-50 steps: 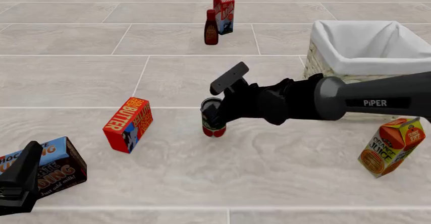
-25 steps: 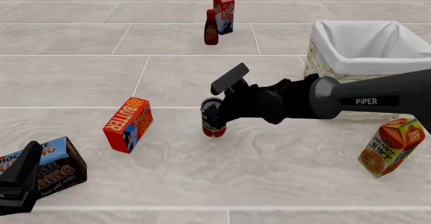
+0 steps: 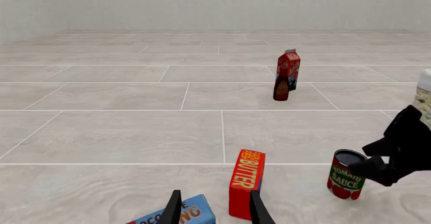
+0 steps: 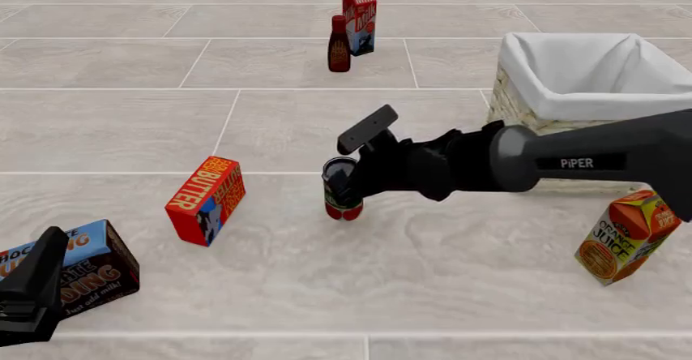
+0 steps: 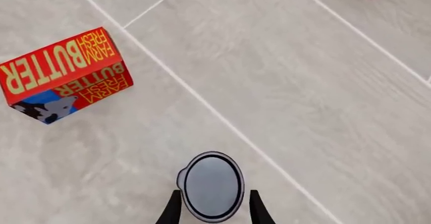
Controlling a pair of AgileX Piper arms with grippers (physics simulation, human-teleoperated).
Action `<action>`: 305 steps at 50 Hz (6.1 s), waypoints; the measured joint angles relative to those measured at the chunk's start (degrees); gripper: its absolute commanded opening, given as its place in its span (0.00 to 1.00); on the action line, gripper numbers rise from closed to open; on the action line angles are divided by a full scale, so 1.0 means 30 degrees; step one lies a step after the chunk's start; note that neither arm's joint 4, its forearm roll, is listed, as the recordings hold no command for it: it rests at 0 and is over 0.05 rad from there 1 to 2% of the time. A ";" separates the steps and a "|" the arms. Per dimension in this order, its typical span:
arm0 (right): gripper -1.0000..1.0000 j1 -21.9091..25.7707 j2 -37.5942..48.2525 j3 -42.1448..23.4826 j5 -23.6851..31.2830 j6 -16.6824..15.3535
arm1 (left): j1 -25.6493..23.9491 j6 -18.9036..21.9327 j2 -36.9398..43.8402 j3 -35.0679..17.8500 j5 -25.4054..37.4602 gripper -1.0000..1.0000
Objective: Pick the tomato sauce and place it in the basket.
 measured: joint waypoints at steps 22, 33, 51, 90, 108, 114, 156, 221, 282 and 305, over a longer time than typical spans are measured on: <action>1.00 0.0043 0.0263 -0.0087 -0.0082 0.0107 | 0.0000 0.0000 0.0000 0.0000 0.0000 1.00; 1.00 0.0018 0.0323 -0.0097 -0.0113 0.0147 | 0.0000 0.0000 0.0000 0.0000 0.0000 1.00; 1.00 0.0010 0.0518 -0.0151 -0.0162 0.0214 | 0.0000 0.0000 0.0000 0.0000 0.0000 1.00; 1.00 0.0009 0.0888 -0.0275 -0.0291 0.0445 | 0.0000 0.0000 0.0000 0.0000 0.0000 1.00; 1.00 0.0068 0.1026 -0.0352 -0.0352 0.0634 | 0.0000 0.0000 0.0000 0.0000 0.0000 1.00; 1.00 0.0069 0.1060 -0.0364 -0.0384 0.0665 | 0.0000 0.0000 0.0000 0.0000 0.0000 1.00; 0.00 -0.0546 -0.2604 0.0519 0.0291 -0.0965 | 0.0000 0.0000 0.0000 0.0000 0.0000 1.00; 0.00 -1.1332 -1.4102 -0.2956 0.7879 -0.3214 | 0.0000 0.0000 0.0000 0.0000 0.0000 1.00; 0.00 -1.4211 -0.9610 -0.2306 0.4761 -0.2471 | 0.0000 0.0000 0.0000 0.0000 0.0000 1.00; 0.00 -1.4246 -0.8405 -0.1891 0.3954 -0.2537 | 0.0000 0.0000 0.0000 0.0000 0.0000 1.00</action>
